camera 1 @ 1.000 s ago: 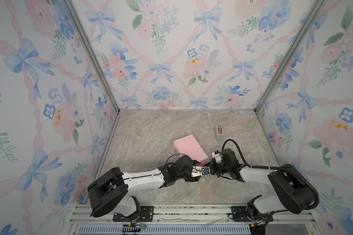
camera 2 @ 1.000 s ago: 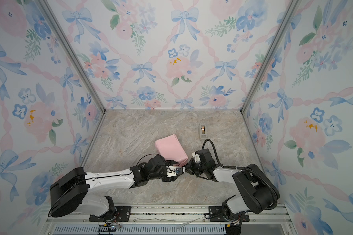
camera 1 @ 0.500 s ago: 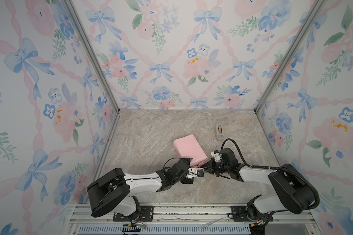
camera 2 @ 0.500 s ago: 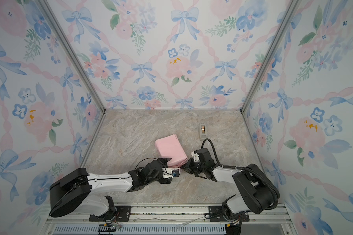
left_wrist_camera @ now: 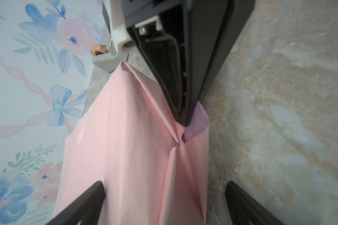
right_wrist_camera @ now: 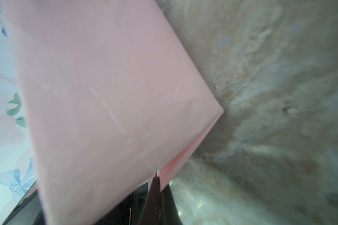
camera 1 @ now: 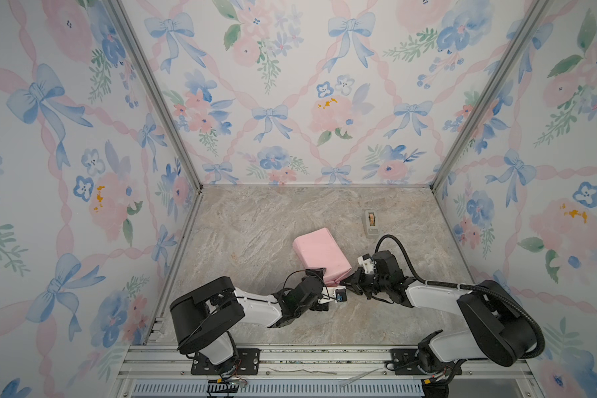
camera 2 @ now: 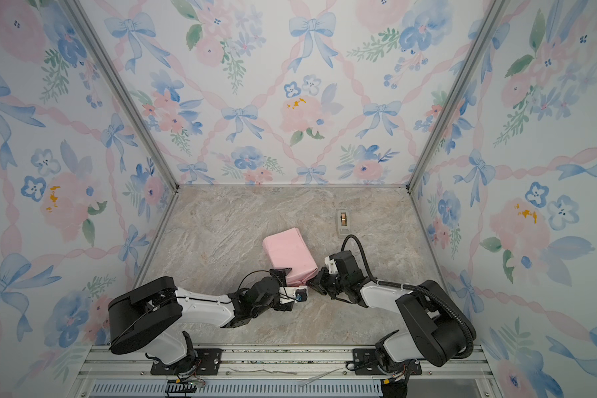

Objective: Wrap the gift box in paper

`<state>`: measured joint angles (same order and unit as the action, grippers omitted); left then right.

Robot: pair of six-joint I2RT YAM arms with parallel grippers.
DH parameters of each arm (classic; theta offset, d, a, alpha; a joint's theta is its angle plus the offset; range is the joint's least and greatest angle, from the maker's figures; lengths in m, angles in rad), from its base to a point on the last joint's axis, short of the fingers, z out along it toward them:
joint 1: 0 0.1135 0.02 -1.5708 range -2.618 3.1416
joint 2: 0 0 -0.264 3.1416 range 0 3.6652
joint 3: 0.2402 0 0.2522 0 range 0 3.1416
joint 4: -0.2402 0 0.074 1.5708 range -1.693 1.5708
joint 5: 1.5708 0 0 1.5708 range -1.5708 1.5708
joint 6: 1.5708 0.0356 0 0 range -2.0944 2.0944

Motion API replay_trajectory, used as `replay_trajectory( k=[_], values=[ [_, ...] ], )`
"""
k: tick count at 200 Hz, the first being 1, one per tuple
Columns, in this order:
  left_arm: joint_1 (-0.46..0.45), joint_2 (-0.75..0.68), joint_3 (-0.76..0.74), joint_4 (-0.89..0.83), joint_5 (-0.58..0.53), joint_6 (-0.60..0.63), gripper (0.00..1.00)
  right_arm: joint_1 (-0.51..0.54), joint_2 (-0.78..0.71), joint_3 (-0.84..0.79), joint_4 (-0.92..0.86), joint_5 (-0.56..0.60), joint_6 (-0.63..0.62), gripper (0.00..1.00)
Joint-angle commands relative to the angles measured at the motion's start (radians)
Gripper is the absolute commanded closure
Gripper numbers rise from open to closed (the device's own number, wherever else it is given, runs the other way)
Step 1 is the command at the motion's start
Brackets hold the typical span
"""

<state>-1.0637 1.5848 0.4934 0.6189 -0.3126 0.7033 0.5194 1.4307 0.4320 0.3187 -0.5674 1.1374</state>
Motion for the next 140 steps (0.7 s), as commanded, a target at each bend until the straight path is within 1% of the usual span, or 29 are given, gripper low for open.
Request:
replay_trajectory(
  k=[1, 33, 67, 93, 110, 128, 140],
  values=[
    [-0.006, 0.035, -0.015, 0.065, -0.046, -0.027, 0.02, 0.013, -0.022, 0.023, -0.017, 0.015, -0.011, 0.96],
    [-0.011, 0.063, -0.025, 0.108, -0.071, -0.037, 0.05, 0.014, -0.026, 0.024, -0.013, 0.015, -0.010, 0.96],
    [-0.010, 0.076, -0.043, 0.150, -0.075, -0.050, 0.14, 0.014, -0.034, 0.024, -0.013, 0.016, -0.007, 0.95],
    [-0.010, 0.086, -0.055, 0.179, -0.071, -0.066, 0.20, 0.014, -0.045, 0.024, -0.017, 0.019, -0.005, 0.91],
    [-0.011, 0.094, -0.062, 0.194, -0.071, -0.078, 0.24, 0.014, -0.062, 0.024, -0.024, 0.025, -0.007, 0.85],
    [-0.008, 0.103, -0.068, 0.211, -0.073, -0.098, 0.27, 0.012, -0.105, 0.024, -0.058, 0.039, -0.018, 0.72],
    [-0.006, 0.110, -0.075, 0.223, -0.072, -0.110, 0.29, 0.008, -0.146, 0.025, -0.102, 0.053, -0.037, 0.65]
  ],
)
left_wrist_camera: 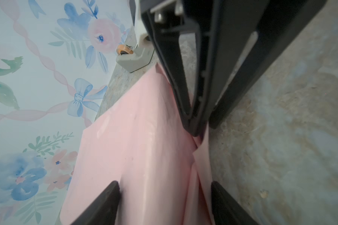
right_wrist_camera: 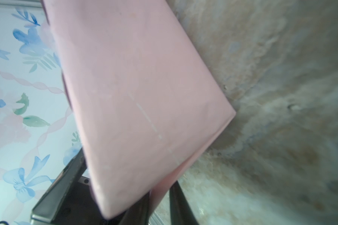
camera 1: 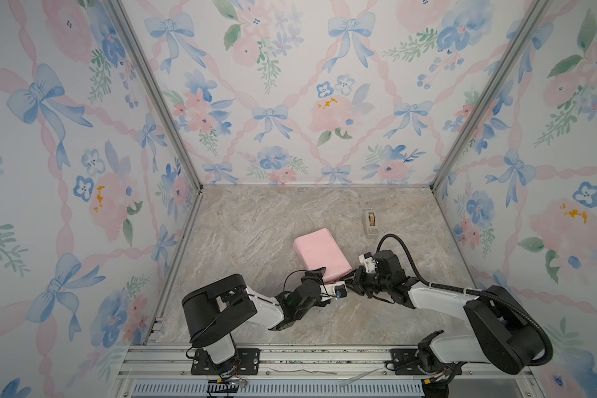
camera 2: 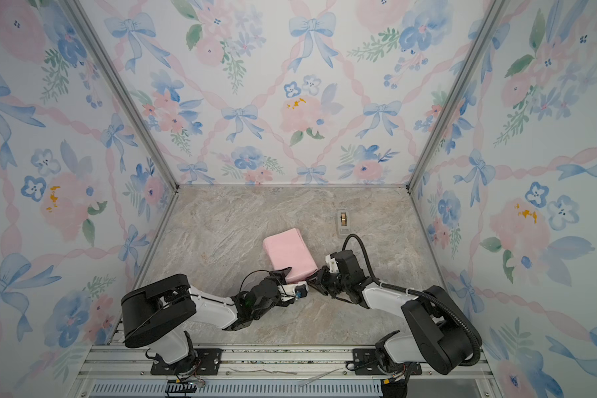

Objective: Wrap the gift box in paper

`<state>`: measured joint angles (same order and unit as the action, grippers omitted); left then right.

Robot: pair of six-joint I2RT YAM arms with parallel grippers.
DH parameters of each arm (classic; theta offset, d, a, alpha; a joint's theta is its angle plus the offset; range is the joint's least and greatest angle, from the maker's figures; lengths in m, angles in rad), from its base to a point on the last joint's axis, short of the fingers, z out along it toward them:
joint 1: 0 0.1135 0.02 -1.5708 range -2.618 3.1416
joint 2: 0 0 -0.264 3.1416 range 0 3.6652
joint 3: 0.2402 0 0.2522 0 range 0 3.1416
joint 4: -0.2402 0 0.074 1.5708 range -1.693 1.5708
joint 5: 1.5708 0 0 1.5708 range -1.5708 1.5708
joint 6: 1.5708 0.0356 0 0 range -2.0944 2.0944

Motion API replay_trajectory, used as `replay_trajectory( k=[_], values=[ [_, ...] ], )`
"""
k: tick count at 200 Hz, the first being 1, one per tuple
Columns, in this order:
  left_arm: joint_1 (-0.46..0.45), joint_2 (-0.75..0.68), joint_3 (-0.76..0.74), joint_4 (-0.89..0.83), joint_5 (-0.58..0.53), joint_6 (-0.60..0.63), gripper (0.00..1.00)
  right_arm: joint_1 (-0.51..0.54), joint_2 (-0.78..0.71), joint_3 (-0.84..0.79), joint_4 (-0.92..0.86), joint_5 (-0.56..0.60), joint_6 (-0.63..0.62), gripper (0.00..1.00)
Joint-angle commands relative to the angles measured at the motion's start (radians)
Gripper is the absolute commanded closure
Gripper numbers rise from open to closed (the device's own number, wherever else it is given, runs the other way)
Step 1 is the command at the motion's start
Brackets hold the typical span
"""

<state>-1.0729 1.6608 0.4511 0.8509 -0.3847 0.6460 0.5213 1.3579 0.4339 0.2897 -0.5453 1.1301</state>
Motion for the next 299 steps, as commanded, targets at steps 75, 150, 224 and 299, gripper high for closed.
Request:
replay_trajectory(
  k=[75, 150, 224, 299],
  values=[
    [0.010, 0.054, -0.042, 0.016, 0.000, -0.113, 0.33, 0.015, -0.259, -0.026, -0.335, 0.195, -0.113, 0.70],
    [0.013, 0.073, -0.052, 0.046, 0.010, -0.154, 0.36, 0.110, -0.107, 0.048, -0.220, 0.260, -0.095, 0.83],
    [0.021, 0.069, -0.065, 0.067, 0.025, -0.162, 0.35, 0.135, -0.025, 0.063, -0.091, 0.275, -0.052, 0.87],
    [0.021, 0.062, -0.058, 0.073, 0.041, -0.155, 0.34, 0.135, 0.005, 0.084, -0.058, 0.282, -0.042, 0.89]
  ],
)
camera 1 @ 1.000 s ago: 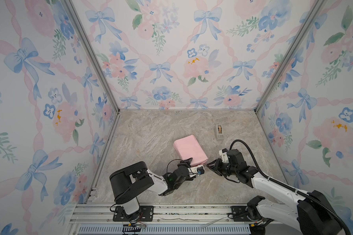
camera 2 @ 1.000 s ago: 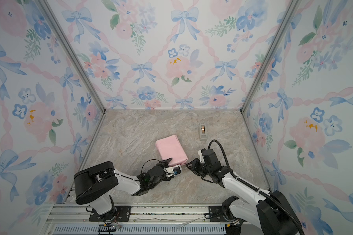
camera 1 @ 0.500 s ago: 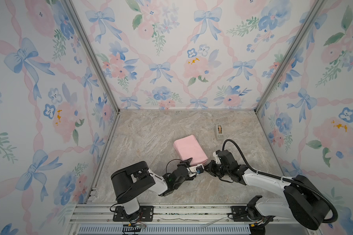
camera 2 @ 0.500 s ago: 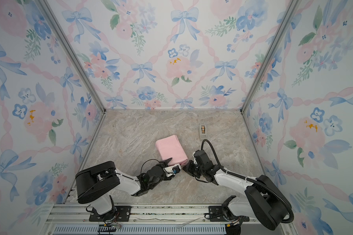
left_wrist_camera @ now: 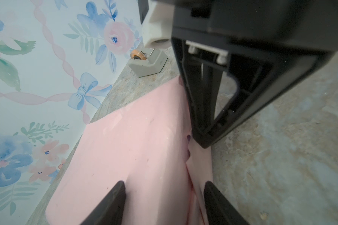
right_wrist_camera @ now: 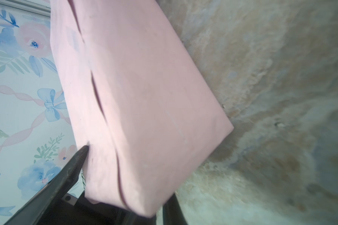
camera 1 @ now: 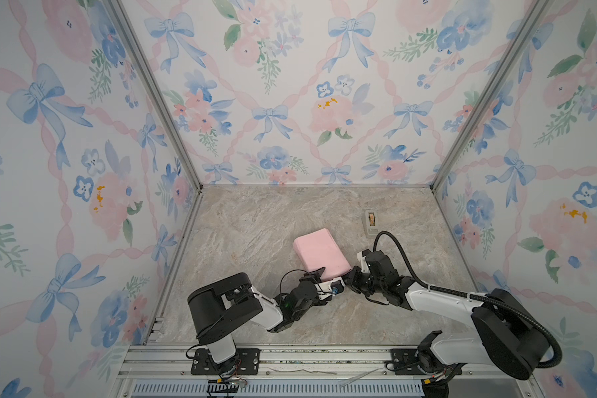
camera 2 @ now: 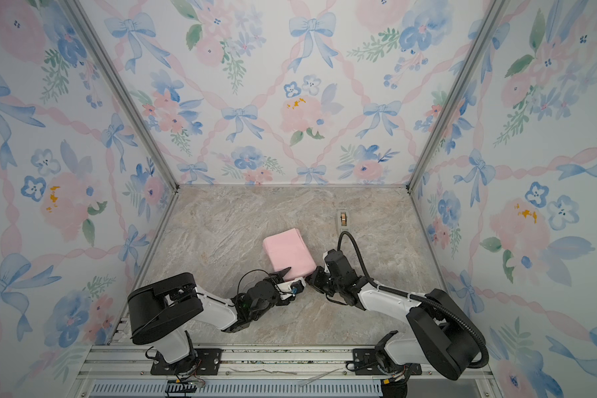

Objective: Wrap the gift box in paper

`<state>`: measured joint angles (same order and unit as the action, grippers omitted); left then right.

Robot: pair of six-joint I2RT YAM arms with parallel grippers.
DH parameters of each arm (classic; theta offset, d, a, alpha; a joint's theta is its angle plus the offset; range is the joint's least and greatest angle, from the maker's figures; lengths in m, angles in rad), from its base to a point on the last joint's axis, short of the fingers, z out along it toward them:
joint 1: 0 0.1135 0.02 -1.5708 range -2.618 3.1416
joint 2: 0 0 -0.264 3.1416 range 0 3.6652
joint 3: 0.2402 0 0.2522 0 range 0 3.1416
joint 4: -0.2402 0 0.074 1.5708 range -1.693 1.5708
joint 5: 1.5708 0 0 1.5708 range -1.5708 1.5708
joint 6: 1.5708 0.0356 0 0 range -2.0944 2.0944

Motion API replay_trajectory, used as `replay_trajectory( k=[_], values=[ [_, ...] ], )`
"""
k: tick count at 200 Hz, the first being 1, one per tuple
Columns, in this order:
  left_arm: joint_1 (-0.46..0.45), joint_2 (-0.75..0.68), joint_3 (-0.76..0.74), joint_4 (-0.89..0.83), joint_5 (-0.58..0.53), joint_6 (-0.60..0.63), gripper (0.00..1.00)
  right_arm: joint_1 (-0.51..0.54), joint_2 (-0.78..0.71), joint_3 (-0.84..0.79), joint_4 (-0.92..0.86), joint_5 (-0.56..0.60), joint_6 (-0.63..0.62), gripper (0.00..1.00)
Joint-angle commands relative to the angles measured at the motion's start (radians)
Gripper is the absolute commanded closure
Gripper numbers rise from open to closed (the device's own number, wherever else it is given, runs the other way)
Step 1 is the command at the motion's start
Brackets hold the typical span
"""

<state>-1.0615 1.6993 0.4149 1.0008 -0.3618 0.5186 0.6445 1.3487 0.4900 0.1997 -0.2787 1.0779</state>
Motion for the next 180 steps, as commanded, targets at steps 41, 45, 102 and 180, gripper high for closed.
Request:
replay_trajectory(
  k=[41, 45, 102, 180],
  values=[
    [0.011, -0.011, -0.010, -0.078, 0.023, -0.009, 0.25, 0.012, 0.017, 0.030, 0.021, 0.022, 0.005, 0.89],
    [0.010, -0.015, -0.007, -0.079, 0.026, -0.003, 0.23, 0.011, 0.017, 0.030, 0.021, 0.022, 0.005, 0.89],
    [0.007, -0.091, 0.019, -0.079, 0.047, 0.030, 0.06, 0.012, 0.027, 0.028, 0.033, 0.015, 0.006, 0.90],
    [0.043, -0.117, 0.030, -0.134, 0.139, 0.061, 0.03, 0.011, 0.027, 0.026, 0.036, 0.014, 0.005, 0.90]
  ],
)
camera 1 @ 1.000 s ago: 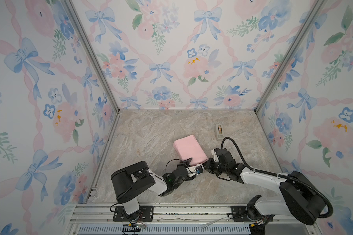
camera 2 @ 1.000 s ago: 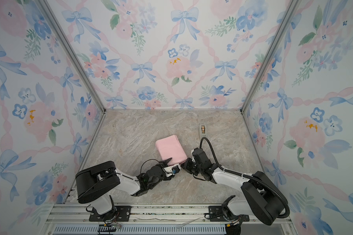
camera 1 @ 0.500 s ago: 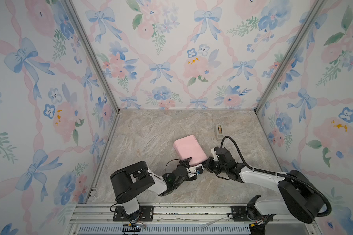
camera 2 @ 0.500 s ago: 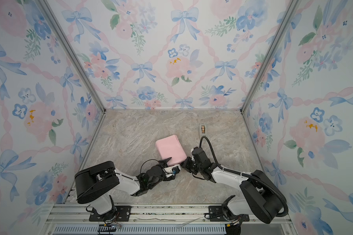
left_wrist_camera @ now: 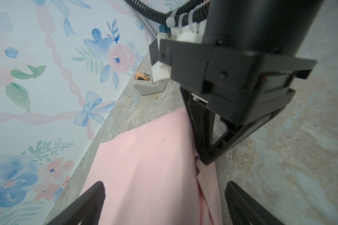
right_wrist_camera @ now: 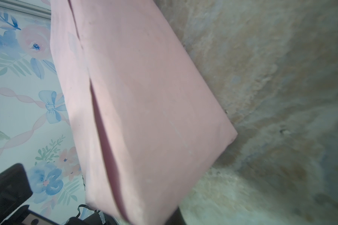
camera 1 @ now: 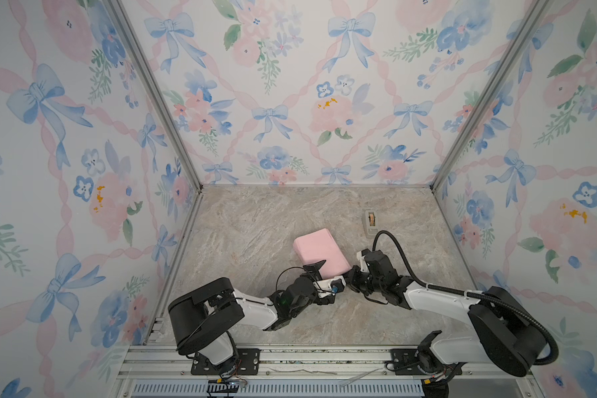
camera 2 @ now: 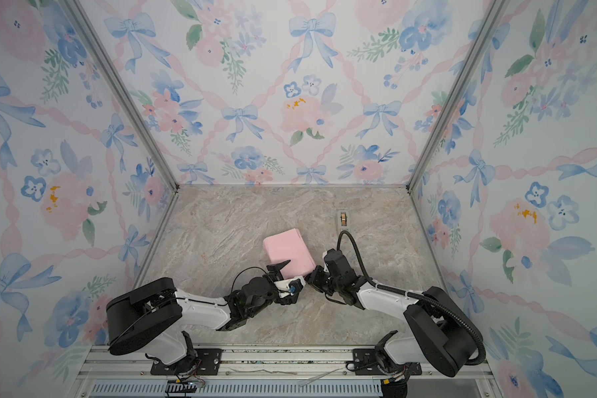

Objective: Wrap the gift box in paper

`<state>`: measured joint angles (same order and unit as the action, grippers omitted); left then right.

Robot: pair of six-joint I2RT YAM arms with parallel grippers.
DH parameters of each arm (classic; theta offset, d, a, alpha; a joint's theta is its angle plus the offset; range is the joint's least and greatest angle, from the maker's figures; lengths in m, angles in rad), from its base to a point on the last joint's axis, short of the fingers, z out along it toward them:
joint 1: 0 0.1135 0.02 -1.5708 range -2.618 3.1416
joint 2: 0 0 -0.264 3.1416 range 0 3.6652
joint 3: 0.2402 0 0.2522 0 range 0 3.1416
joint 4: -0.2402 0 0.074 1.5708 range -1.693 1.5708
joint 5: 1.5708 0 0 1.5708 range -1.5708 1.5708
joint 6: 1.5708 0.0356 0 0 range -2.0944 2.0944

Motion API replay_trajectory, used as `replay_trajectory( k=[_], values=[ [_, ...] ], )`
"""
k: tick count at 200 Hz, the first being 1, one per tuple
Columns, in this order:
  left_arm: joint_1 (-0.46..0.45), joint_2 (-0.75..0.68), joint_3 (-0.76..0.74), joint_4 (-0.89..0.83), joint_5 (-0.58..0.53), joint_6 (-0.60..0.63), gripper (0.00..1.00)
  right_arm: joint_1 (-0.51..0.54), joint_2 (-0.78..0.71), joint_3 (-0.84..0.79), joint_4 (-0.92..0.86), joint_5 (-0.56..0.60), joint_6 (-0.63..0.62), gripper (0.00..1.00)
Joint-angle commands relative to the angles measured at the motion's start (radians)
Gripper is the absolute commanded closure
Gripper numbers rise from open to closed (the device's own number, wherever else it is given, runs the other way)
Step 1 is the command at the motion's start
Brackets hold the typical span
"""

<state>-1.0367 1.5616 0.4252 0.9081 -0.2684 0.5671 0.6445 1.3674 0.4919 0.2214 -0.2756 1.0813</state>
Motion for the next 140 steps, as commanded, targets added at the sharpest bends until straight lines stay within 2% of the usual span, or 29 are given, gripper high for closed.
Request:
replay_trajectory(
  k=[1, 65, 109, 140],
  values=[
    [0.020, 0.022, 0.020, -0.041, 0.046, 0.013, 0.03, 0.011, 0.008, 0.025, 0.014, 0.012, 0.002, 0.90],
    [0.038, 0.106, 0.045, -0.060, 0.038, -0.004, 0.06, 0.012, -0.002, 0.022, 0.004, 0.016, -0.001, 0.90],
    [0.044, 0.130, 0.043, -0.057, 0.013, -0.051, 0.14, 0.012, -0.005, 0.023, 0.001, 0.016, -0.003, 0.90],
    [0.053, 0.146, 0.030, -0.037, 0.023, -0.070, 0.24, 0.011, -0.005, 0.024, 0.002, 0.017, -0.004, 0.90]
  ],
)
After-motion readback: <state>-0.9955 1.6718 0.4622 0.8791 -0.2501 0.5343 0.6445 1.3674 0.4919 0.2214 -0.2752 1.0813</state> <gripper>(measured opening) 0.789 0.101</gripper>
